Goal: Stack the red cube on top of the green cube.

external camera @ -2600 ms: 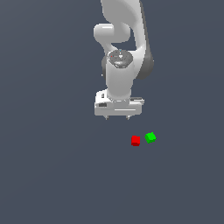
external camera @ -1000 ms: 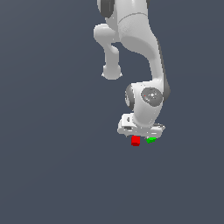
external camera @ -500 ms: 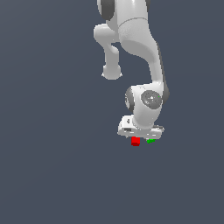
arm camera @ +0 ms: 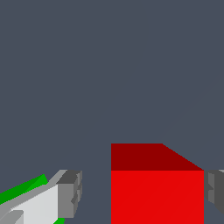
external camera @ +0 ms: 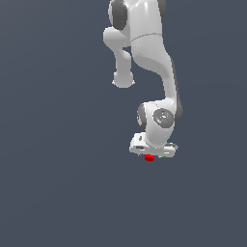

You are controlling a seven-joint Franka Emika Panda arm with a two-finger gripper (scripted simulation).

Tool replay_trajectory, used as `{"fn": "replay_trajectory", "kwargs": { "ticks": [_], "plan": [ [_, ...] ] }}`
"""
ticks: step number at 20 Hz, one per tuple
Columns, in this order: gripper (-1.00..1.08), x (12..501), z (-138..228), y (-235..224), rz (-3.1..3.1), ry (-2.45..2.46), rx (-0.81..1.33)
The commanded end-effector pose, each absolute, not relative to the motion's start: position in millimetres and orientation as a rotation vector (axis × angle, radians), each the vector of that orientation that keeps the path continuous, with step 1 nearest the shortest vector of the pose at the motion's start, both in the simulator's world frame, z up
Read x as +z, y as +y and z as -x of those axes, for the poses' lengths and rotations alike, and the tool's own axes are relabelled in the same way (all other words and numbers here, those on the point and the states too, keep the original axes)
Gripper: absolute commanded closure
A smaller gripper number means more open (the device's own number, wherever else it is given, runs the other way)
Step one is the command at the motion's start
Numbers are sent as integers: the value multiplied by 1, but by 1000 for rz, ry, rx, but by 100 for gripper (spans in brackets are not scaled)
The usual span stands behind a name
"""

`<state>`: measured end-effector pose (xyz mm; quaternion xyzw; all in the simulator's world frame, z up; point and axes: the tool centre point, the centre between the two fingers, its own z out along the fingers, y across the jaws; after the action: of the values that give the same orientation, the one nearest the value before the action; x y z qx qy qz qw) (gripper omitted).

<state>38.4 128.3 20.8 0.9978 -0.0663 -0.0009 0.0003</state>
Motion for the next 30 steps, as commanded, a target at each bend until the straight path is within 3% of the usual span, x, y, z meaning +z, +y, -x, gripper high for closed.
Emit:
{"fn": "replay_trajectory", "kwargs": {
  "ticks": [1,2,17,30],
  "plan": [
    [-92,20,-40,128,-3135,-209,0],
    [108,20,-40,128,-3135,-209,0],
    [108,27,-39,128,-3135,-209,0],
    [108,104,-38,128,-3135,-209,0]
  ]
}}
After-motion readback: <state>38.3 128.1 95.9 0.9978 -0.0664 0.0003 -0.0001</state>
